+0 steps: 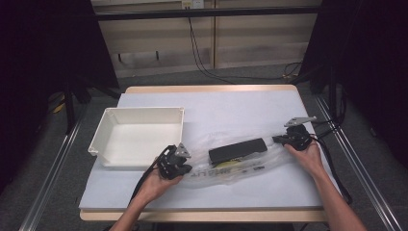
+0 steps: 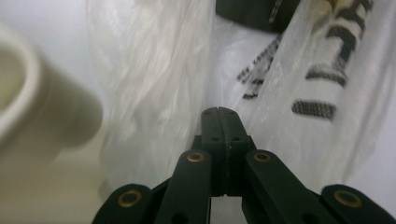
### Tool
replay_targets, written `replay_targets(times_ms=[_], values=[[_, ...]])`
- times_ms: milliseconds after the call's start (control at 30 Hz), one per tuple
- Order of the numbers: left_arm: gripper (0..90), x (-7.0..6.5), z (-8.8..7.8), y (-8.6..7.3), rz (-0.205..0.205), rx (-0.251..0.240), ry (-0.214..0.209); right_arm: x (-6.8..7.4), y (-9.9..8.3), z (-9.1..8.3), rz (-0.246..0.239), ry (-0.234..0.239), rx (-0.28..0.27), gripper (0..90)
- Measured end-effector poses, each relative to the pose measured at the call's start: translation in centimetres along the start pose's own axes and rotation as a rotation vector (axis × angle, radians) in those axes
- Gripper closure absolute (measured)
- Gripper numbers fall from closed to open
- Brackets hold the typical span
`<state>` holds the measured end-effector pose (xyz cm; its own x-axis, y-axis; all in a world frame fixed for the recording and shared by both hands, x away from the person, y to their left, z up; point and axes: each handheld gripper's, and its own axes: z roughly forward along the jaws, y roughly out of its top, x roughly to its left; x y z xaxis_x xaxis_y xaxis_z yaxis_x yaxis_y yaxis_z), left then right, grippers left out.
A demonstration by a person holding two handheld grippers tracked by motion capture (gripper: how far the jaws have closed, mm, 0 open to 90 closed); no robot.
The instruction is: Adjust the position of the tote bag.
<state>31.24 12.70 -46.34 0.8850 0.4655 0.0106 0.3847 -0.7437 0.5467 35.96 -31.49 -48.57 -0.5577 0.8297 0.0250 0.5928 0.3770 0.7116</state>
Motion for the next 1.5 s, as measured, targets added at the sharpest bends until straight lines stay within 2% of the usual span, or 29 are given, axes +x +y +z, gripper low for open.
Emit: replay_targets(times_ms=[33, 67, 100, 167, 233, 300, 333, 367, 400, 433, 467, 500, 533, 567, 600, 633, 667, 733, 767, 833, 867, 900, 1000, 1100, 1167, 1267, 1367, 1400, 1500], values=[[90.0, 0.0, 0.0, 0.0, 0.000, 0.000, 0.000, -0.1, 0.0, 0.0, -0.014, -0.025, 0.001, 90.0], [90.0, 0.3, -0.4, -0.6, -0.004, -0.009, -0.008, -0.2, -0.1, -0.1, -0.006, -0.020, 0.001, 90.0], [90.0, 0.5, -0.4, -1.1, -0.037, -0.042, -0.019, -0.4, -0.1, -0.1, -0.007, -0.014, -0.005, 90.0], [90.0, 0.6, -0.5, -1.3, -0.032, -0.039, -0.026, -0.4, -0.2, -0.2, 0.012, -0.019, 0.001, 90.0], [90.0, 0.4, -0.5, -1.6, -0.076, -0.074, -0.020, -0.4, -0.2, -0.1, -0.008, -0.026, -0.004, 90.0], [90.0, 0.7, -1.0, -1.9, -0.026, -0.030, -0.016, -0.4, -0.3, -0.2, -0.007, -0.031, -0.003, 90.0], [90.0, 0.4, -0.8, -2.0, -0.077, -0.073, -0.012, -0.4, -0.3, -0.3, -0.009, -0.056, 0.003, 90.0], [90.0, 0.8, -1.1, -2.1, -0.029, -0.036, -0.017, -0.3, -0.3, -0.3, -0.009, -0.059, 0.008, 90.0], [90.0, 0.7, -0.9, -2.3, -0.061, -0.067, -0.015, -0.2, -0.3, -0.3, -0.018, -0.067, 0.008, 90.0], [90.0, 0.9, -1.0, -2.2, -0.050, -0.045, -0.023, -0.2, -0.2, -0.3, -0.020, -0.073, 0.011, 90.0], [90.0, 0.8, -0.9, -2.0, -0.074, -0.053, -0.027, -0.2, -0.2, -0.3, -0.023, -0.070, 0.011, 90.0], [90.0, 1.0, -0.9, -1.8, -0.065, -0.043, -0.021, -0.1, -0.2, -0.3, -0.029, -0.080, 0.005, 90.0], [90.0, 0.9, -0.8, -1.7, -0.071, -0.049, -0.009, 0.0, -0.2, -0.3, -0.024, -0.077, 0.002, 90.0], [90.0, 1.0, -0.8, -1.6, -0.058, -0.047, -0.008, 0.0, -0.3, -0.3, -0.021, -0.072, -0.004, 90.0], [90.0, 1.0, -0.7, -1.4, -0.068, -0.056, -0.015, 0.1, -0.3, -0.4, -0.009, -0.054, -0.012, 90.0], [89.4, 0.9, -0.9, -1.2, -0.076, -0.083, -0.015, 0.1, -0.3, -0.4, -0.030, -0.054, -0.023, 90.0], [87.3, 0.8, -1.0, -1.0, -0.077, -0.095, -0.028, 0.4, -0.2, -0.7, -0.034, -0.034, -0.048, 90.0], [84.5, 0.6, -1.4, -0.6, -0.064, -0.111, -0.027, 0.6, 0.0, -1.2, -0.034, -0.010, -0.081, 86.3], [83.7, 0.4, -1.4, -0.4, -0.065, -0.132, -0.051, 0.8, 0.1, -1.4, -0.038, -0.011, -0.085, 85.0], [81.4, 0.1, -1.6, 0.0, -0.043, -0.143, -0.049, 1.2, 0.1, -1.9, -0.045, 0.016, -0.104, 81.3], [80.7, -0.1, -1.6, 0.3, -0.052, -0.159, -0.062, 1.3, 0.1, -2.1, -0.050, 0.014, -0.109, 79.9], [79.8, -0.2, -1.8, 0.5, -0.031, -0.147, -0.060, 1.5, 0.1, -2.3, -0.048, 0.015, -0.115, 78.1], [75.6, -0.3, -2.3, 1.5, -0.040, -0.190, -0.067, 1.8, 0.2, -3.2, -0.041, 0.029, -0.143, 72.2], [75.5, -0.4, -2.9, 2.8, -0.027, -0.218, -0.066, 2.5, 0.5, -4.1, -0.048, 0.042, -0.170, 67.1], [77.2, -0.3, -2.9, 4.0, -0.029, -0.227, -0.066, 3.4, 0.9, -4.6, -0.065, 0.053, -0.184, 65.6], [84.3, 0.0, -2.3, 5.9, -0.034, -0.225, -0.061, 5.2, 1.2, -5.2, -0.102, 0.092, -0.199, 74.2], [88.0, 0.8, -0.8, 7.6, -0.067, -0.226, -0.067, 6.7, 1.3, -5.5, -0.128, 0.149, -0.201, 82.7], [88.3, 1.1, -0.4, 8.0, -0.064, -0.218, -0.071, 7.3, 1.3, -5.5, -0.143, 0.166, -0.196, 85.3], [89.3, 1.8, 1.0, 9.2, -0.068, -0.199, -0.094, 8.3, 1.2, -5.2, -0.156, 0.202, -0.187, 87.8]])
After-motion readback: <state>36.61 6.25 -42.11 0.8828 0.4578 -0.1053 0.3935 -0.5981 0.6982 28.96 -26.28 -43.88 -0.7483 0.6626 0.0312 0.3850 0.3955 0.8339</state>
